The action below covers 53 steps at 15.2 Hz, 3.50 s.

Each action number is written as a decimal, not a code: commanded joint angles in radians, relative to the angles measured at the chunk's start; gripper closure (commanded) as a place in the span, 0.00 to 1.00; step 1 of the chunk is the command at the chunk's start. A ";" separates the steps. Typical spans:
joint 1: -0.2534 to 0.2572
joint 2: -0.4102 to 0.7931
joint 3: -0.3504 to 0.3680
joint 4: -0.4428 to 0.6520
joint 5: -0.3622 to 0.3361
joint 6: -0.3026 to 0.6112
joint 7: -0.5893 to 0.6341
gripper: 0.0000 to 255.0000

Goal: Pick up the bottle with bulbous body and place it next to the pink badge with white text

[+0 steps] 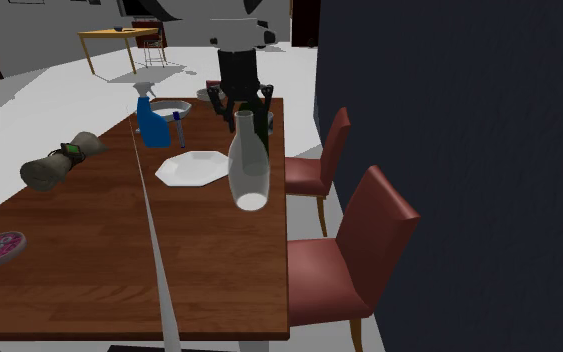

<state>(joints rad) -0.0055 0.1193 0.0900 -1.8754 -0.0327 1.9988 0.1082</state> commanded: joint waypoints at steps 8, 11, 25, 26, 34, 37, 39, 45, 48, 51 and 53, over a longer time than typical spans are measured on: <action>0.000 -0.012 0.000 0.038 0.002 -0.051 -0.002 1.00; 0.000 -0.019 0.000 0.070 0.003 -0.090 -0.003 1.00; 0.036 -0.104 0.033 0.145 0.011 -0.251 0.061 1.00; 0.045 -0.120 0.042 0.139 0.013 -0.261 0.078 1.00; 0.117 -0.222 0.121 0.136 0.035 -0.361 0.224 1.00; 0.144 -0.244 0.154 0.156 0.043 -0.403 0.283 1.00; 0.162 -0.254 0.177 0.175 0.049 -0.432 0.324 1.00; 0.216 -0.255 0.252 0.265 0.059 -0.522 0.455 1.00; 0.245 -0.238 0.293 0.329 0.059 -0.570 0.526 1.00; 0.276 -0.208 0.338 0.408 0.052 -0.621 0.603 1.00; 0.299 -0.180 0.370 0.470 0.042 -0.657 0.658 1.00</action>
<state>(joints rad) 0.2822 -0.0735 0.4442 -1.4409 0.0139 1.3661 0.7373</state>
